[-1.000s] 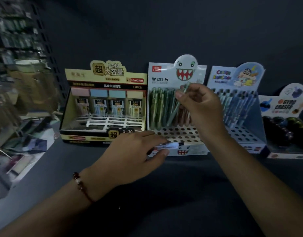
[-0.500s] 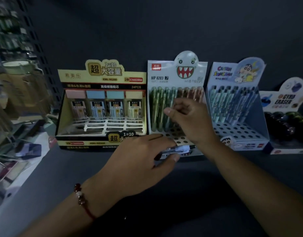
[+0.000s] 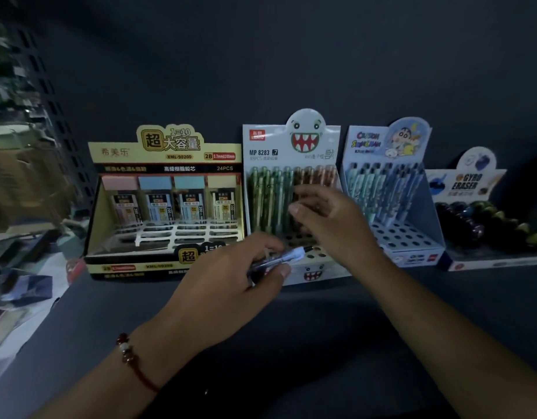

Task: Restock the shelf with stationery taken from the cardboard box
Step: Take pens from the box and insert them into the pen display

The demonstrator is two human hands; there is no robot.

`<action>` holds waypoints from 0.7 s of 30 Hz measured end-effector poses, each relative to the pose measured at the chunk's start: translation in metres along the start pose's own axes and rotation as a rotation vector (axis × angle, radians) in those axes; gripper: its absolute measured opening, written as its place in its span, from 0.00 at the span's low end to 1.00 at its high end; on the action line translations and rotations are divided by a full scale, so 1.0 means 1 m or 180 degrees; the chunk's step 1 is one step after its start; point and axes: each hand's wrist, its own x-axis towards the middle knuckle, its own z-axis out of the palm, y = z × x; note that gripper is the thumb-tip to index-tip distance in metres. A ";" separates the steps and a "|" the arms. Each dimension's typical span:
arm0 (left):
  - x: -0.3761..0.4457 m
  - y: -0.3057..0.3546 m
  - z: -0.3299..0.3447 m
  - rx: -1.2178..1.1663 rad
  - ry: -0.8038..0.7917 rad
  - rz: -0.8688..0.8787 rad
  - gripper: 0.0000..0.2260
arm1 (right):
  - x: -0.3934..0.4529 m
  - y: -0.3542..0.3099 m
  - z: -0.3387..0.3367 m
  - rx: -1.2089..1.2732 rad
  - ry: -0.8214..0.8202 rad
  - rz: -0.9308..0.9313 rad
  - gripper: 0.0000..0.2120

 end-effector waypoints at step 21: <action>-0.004 0.006 0.009 -0.0350 -0.0150 0.0036 0.08 | -0.069 -0.004 -0.023 0.2034 -0.0506 0.0753 0.09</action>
